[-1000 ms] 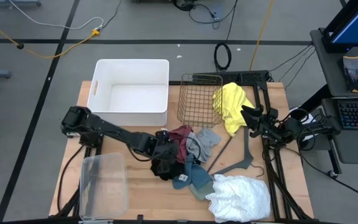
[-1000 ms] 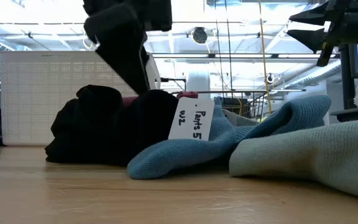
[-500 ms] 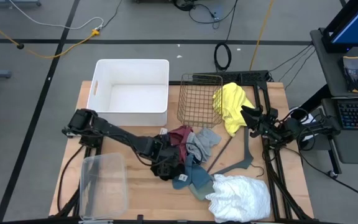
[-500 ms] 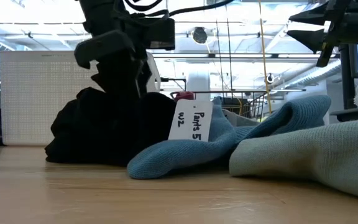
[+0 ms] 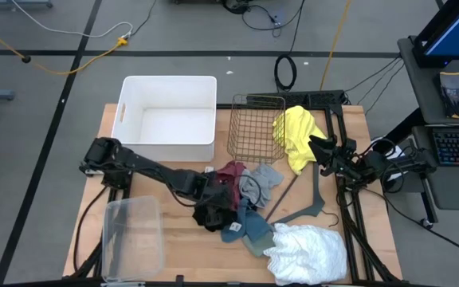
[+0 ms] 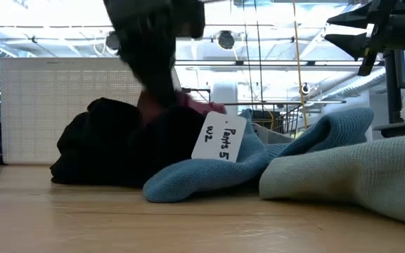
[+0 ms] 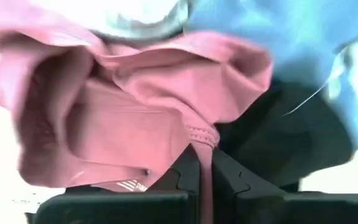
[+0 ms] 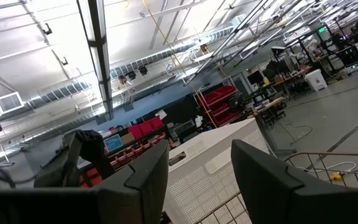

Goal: Pick & Place Cloths
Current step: Put the red boxers into the gold wire basket

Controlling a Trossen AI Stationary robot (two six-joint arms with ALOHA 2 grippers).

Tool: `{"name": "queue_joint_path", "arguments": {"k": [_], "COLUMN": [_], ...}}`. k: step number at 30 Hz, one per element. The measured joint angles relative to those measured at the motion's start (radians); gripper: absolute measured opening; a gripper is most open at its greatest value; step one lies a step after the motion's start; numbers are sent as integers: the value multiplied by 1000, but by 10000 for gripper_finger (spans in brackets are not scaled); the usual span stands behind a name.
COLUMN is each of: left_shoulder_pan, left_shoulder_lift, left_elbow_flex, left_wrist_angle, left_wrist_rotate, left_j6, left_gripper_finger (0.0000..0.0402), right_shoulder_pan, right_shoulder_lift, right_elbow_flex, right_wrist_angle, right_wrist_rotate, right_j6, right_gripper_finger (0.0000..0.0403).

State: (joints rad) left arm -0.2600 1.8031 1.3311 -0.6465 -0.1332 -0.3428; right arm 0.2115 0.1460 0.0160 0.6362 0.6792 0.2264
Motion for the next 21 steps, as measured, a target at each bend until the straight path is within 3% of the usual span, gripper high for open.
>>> {"name": "queue_joint_path", "arguments": {"k": [11,21], "left_shoulder_pan": [27,40], "left_shoulder_lift": [-222,-367], "left_elbow_flex": [123,210], "left_wrist_angle": [14,272], "left_wrist_rotate": [-76,-112], "left_j6": [-62,-82], "left_gripper_finger": [3,1], "right_shoulder_pan": [0,0], "right_shoulder_lift": [0,34], "right_elbow_flex": [0,73], "right_wrist_angle": [30,60], "right_wrist_rotate": [-44,-379], "right_j6": [1,-29], "right_gripper_finger": [166,166]}}
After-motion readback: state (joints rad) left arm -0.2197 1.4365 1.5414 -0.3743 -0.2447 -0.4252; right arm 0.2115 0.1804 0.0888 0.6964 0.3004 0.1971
